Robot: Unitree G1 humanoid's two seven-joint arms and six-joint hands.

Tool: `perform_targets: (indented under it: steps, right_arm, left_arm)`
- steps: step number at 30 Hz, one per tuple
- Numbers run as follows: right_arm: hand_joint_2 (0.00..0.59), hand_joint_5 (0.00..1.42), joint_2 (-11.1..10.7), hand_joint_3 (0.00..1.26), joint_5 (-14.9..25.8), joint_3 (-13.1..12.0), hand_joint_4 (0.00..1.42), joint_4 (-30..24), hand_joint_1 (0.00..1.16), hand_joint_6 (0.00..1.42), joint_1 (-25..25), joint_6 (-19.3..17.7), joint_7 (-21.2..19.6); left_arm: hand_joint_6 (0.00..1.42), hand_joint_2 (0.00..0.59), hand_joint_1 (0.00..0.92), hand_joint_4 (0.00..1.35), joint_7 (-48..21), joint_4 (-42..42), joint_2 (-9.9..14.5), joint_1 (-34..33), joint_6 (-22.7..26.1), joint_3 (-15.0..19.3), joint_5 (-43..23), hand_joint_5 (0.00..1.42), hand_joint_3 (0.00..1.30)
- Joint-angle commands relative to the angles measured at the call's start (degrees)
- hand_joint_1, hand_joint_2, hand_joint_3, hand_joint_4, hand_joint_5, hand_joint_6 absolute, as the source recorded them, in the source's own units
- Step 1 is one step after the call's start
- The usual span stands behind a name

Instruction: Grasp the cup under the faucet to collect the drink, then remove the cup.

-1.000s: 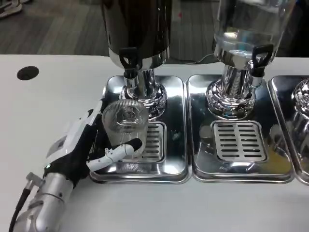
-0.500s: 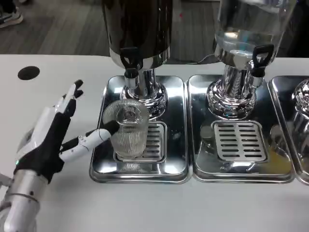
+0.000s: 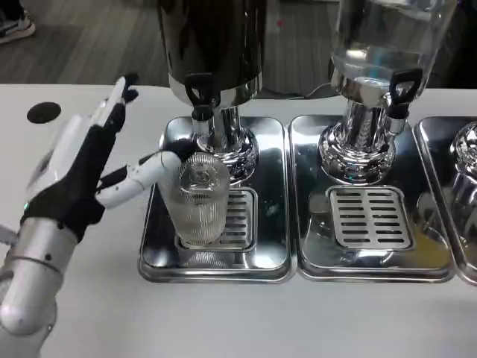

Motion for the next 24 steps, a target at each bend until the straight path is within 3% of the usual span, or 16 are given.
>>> perform_targets:
  steps: [1, 6, 14, 24]
  right_arm:
    - [0.586, 0.30, 0.4, 0.46, 0.2, 0.0, 0.36, -1.0, 0.65, 0.20, 0.0, -0.1, 0.6]
    - [0.586, 0.30, 0.7, 0.46, 0.4, -0.1, 0.36, -1.7, 0.65, 0.20, 0.0, -0.1, 0.9]
    - [0.586, 0.31, 1.0, 0.46, 0.5, -0.1, 0.36, -1.7, 0.65, 0.20, 0.6, -0.7, 0.9]
    - [0.586, 0.31, 1.0, 0.46, 0.7, -0.1, 0.36, -1.7, 0.65, 0.20, 1.0, -1.1, 0.8]
  left_arm:
    - [0.00, 0.035, 0.125, 0.00, -2.0, -5.7, 0.0, -1.8, 3.8, -1.3, 2.7, 0.00, 0.00]
    - [0.00, 0.036, 0.128, 0.00, -3.4, -10.6, -0.2, -2.2, 6.3, -2.9, 5.6, 0.00, 0.00]
    - [0.00, 0.043, 0.134, 0.00, -3.2, -11.1, -0.8, -0.4, 5.6, -3.3, 6.5, 0.00, 0.08]
    - [0.00, 0.049, 0.148, 0.12, -3.3, -11.0, -0.9, -0.7, 5.4, -4.0, 6.8, 0.02, 0.11]
